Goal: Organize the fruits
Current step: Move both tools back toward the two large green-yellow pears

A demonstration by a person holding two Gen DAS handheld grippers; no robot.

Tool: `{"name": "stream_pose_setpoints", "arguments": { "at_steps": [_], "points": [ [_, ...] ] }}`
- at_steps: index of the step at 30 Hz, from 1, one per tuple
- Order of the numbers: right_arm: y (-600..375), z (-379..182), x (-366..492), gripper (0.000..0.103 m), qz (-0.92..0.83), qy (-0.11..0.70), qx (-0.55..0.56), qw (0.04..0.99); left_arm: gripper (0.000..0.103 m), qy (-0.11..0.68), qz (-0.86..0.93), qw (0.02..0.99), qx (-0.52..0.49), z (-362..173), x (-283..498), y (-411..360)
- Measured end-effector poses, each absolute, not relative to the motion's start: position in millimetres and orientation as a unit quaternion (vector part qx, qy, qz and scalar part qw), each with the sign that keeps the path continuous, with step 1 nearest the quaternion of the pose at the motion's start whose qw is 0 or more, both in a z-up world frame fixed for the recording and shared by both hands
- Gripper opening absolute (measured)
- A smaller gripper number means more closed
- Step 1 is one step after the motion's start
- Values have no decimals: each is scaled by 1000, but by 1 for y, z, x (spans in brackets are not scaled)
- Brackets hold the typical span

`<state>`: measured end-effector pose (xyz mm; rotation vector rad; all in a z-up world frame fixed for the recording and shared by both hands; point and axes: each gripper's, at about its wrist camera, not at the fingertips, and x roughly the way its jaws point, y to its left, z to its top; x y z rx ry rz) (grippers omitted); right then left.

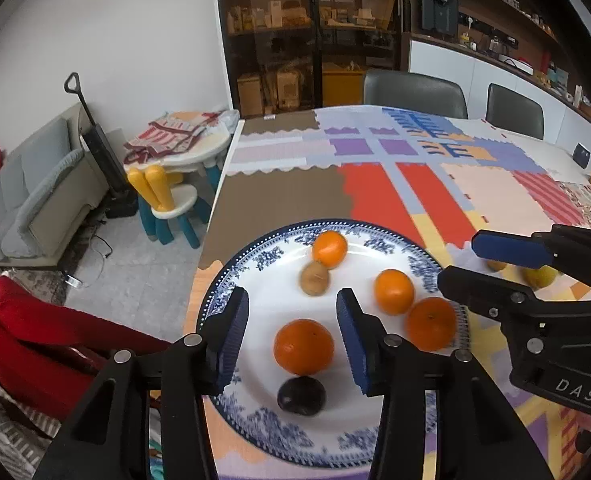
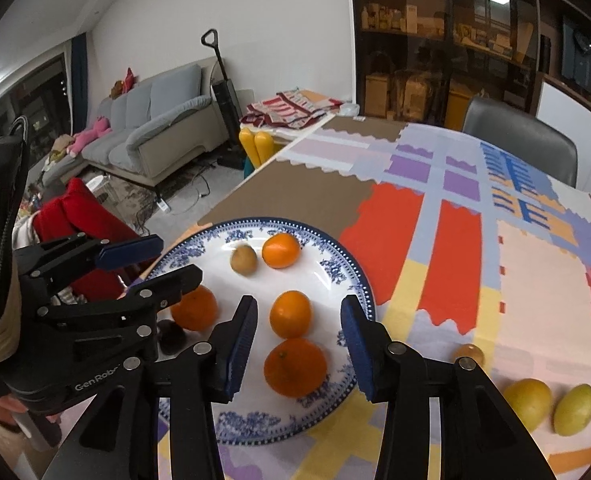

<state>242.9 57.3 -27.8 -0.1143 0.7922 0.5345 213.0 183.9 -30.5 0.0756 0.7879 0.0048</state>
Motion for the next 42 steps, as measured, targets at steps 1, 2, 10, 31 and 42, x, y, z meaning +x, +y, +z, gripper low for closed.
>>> {"name": "stream_pose_setpoints", "arguments": {
  "at_steps": [1, 2, 10, 31, 42],
  "points": [
    [54, -24, 239, 45, 257, 377, -53, 888, 46, 382, 4, 923, 38, -27, 209, 181],
    [50, -20, 235, 45, 257, 372, -51, 890, 47, 380, 2, 924, 37, -23, 206, 179],
    [20, 4, 203, 46, 252, 346, -37, 903, 55, 348, -9, 937, 30, 12, 171, 154],
    [-71, 51, 140, 61, 187, 287, -14, 939, 66, 302, -48, 952, 14, 49, 118, 82],
    [-117, 56, 125, 61, 147, 276, -11, 950, 72, 279, -93, 955, 34, 51, 113, 34]
  ]
}}
